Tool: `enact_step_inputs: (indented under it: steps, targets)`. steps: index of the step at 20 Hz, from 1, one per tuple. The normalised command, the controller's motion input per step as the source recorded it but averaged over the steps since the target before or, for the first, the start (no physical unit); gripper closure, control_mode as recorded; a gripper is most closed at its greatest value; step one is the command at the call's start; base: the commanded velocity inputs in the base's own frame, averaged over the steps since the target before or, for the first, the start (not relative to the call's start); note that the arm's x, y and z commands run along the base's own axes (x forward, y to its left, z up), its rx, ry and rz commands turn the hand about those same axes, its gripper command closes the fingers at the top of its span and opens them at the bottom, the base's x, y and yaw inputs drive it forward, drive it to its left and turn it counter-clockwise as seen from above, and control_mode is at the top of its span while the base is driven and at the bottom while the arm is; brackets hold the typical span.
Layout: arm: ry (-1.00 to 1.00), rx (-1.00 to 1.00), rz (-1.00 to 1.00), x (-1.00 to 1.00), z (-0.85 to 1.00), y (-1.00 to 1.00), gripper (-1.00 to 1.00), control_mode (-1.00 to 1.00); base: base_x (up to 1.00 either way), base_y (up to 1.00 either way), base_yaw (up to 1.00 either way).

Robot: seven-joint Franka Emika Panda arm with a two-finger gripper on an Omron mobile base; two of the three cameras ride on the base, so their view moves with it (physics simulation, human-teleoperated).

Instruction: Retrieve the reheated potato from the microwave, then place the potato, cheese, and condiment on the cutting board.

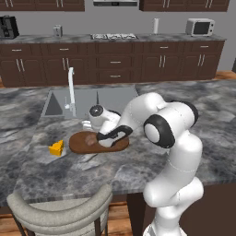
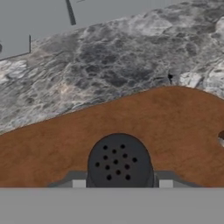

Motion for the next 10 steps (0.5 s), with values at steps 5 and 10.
enact_step_inputs:
  steps: [5,10]
  targets:
    - [0.01,-0.04,0.00,-0.03,-0.18,-0.03,-1.00,-1.00,0.00,0.00,0.00]
    - [0.00,0.00,0.00,-0.02,-0.05,-0.17,-1.00,-1.00,0.00,0.00,0.00]
